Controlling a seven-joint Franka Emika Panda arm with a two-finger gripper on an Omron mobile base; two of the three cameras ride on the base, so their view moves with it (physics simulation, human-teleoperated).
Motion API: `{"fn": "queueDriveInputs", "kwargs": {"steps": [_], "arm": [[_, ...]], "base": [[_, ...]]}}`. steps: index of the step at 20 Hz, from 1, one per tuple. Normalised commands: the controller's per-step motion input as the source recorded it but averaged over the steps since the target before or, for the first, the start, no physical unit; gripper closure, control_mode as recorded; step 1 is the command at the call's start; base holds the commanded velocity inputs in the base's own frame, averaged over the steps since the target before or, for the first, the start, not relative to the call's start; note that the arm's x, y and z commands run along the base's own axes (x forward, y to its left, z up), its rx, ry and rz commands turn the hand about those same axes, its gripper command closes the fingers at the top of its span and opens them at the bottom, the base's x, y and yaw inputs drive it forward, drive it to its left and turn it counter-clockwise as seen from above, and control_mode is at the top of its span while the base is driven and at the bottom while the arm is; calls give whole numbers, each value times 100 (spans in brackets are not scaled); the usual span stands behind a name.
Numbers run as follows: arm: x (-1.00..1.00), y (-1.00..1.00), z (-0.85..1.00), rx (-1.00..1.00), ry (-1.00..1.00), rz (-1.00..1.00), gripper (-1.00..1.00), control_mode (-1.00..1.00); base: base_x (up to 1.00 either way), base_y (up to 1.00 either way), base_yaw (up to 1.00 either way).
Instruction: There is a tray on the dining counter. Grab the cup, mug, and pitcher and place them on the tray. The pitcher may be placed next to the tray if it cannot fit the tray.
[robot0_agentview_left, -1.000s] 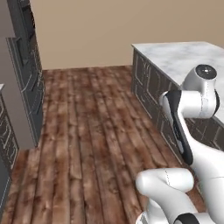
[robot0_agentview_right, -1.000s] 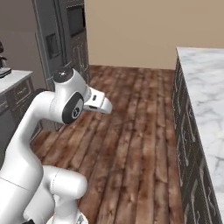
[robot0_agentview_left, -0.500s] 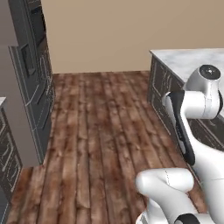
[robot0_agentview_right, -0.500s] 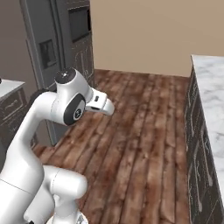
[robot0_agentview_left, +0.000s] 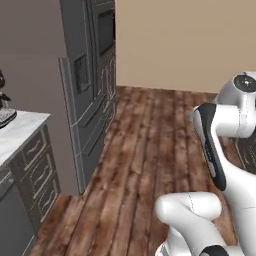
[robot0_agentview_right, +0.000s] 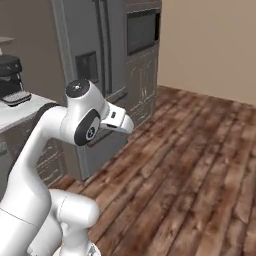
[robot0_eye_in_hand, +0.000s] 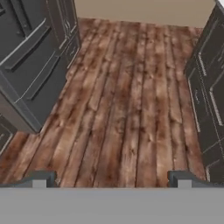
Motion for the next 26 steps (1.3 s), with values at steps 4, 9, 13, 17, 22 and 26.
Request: {"fn": "queueDriveInputs", "kwargs": {"steps": [4,9,13,17,22,26], "arm": [[0,0,0,0,0,0,-100,100],[0,0,0,0,0,0,-100,100],[0,0,0,0,0,0,-100,100],[0,0,0,0,0,0,-100,100],[0,0,0,0,0,0,-100,100],[0,0,0,0,0,0,-100,100]], "base": [[89,-2,59],[88,-2,58],[85,-2,61],[79,-6,64],[76,-4,62],[28,0,64]]}}
